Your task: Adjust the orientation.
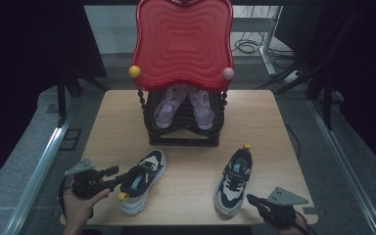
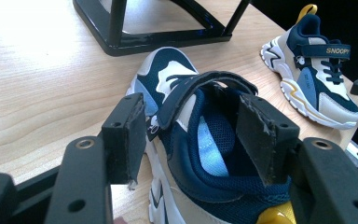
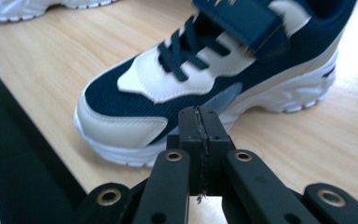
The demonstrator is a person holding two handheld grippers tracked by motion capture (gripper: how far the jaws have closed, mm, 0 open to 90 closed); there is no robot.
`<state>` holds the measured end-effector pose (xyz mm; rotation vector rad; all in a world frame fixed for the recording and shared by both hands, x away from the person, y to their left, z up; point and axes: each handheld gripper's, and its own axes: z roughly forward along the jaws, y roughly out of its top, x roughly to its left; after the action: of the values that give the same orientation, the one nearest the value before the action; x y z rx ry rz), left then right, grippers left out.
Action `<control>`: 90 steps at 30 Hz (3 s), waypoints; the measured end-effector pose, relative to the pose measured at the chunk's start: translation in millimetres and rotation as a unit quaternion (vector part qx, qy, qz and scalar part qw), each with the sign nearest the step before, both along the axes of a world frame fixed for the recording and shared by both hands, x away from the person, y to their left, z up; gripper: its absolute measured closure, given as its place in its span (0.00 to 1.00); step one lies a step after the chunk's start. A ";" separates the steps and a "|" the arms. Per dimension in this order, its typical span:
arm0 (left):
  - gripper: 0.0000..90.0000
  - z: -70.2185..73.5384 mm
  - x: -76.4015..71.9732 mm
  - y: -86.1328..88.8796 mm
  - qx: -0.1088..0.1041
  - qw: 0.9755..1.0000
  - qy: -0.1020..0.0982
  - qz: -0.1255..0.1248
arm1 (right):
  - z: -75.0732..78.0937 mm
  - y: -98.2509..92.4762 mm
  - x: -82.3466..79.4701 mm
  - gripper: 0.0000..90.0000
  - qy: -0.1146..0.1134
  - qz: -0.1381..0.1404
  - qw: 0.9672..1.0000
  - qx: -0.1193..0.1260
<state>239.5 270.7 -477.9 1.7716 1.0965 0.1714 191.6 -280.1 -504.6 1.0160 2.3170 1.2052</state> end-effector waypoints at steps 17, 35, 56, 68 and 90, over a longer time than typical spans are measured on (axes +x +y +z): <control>0.47 -0.1 -0.6 -0.8 0.000 1.000 -0.002 0.000 | -14.4 9.0 2.3 1.00 0.018 0.036 0.999 -0.010; 0.47 -1.9 -0.9 -1.4 0.002 1.000 0.002 -0.001 | -14.4 27.4 9.1 1.00 0.010 0.055 0.998 -0.014; 0.47 -1.6 -1.1 2.0 0.001 1.000 0.002 0.004 | -16.2 52.0 15.0 1.00 0.000 0.065 0.998 -0.017; 0.47 -1.1 -1.5 5.0 0.000 1.000 0.001 0.007 | -19.1 80.6 21.1 1.00 -0.007 0.086 0.996 -0.035; 0.47 0.7 -3.2 8.8 -0.002 1.000 -0.002 0.013 | -21.5 114.0 31.7 1.00 -0.013 0.101 0.994 -0.025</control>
<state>236.3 279.5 -477.2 1.7544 1.1168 0.1887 223.3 -166.1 -526.1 0.7574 2.4634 1.2193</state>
